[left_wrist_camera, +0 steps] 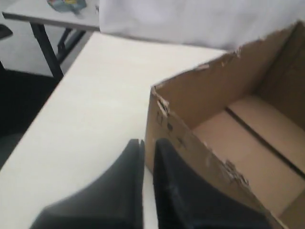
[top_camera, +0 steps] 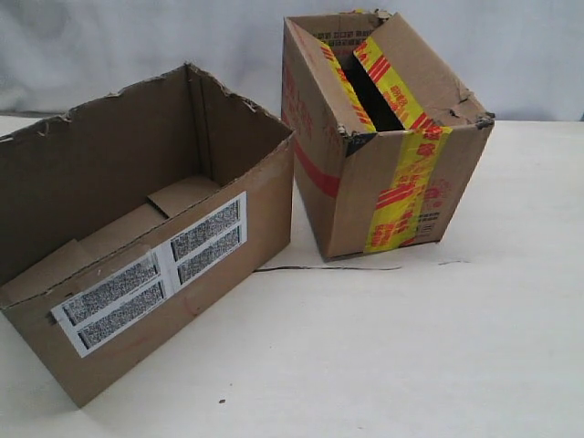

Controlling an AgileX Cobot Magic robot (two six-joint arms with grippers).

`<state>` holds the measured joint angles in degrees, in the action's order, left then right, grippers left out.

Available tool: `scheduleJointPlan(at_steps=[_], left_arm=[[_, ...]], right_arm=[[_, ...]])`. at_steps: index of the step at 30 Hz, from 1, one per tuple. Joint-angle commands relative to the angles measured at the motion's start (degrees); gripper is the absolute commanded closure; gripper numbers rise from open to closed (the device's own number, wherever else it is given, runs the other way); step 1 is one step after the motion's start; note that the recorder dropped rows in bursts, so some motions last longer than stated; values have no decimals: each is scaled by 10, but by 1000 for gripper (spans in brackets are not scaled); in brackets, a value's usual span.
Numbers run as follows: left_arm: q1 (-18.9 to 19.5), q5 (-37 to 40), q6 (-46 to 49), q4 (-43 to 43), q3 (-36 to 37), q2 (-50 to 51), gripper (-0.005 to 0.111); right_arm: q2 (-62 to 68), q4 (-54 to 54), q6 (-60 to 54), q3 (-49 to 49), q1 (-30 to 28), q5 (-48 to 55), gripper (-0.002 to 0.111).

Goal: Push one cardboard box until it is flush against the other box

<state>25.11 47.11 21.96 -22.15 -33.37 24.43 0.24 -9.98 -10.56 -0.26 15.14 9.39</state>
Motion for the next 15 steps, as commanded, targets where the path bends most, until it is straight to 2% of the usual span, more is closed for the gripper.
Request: scheduleJointPlan(at_steps=[1, 6, 15], left_arm=[[3, 49, -4, -6, 24, 22, 107], [2, 45, 55, -93, 56, 89, 107], [1, 51, 112, -153, 60, 176, 107]], right_arm=[[-2, -1, -6, 3, -5, -1, 108], [-2, -1, -6, 3, -5, -1, 108], [-2, -1, -6, 3, -5, -1, 108]])
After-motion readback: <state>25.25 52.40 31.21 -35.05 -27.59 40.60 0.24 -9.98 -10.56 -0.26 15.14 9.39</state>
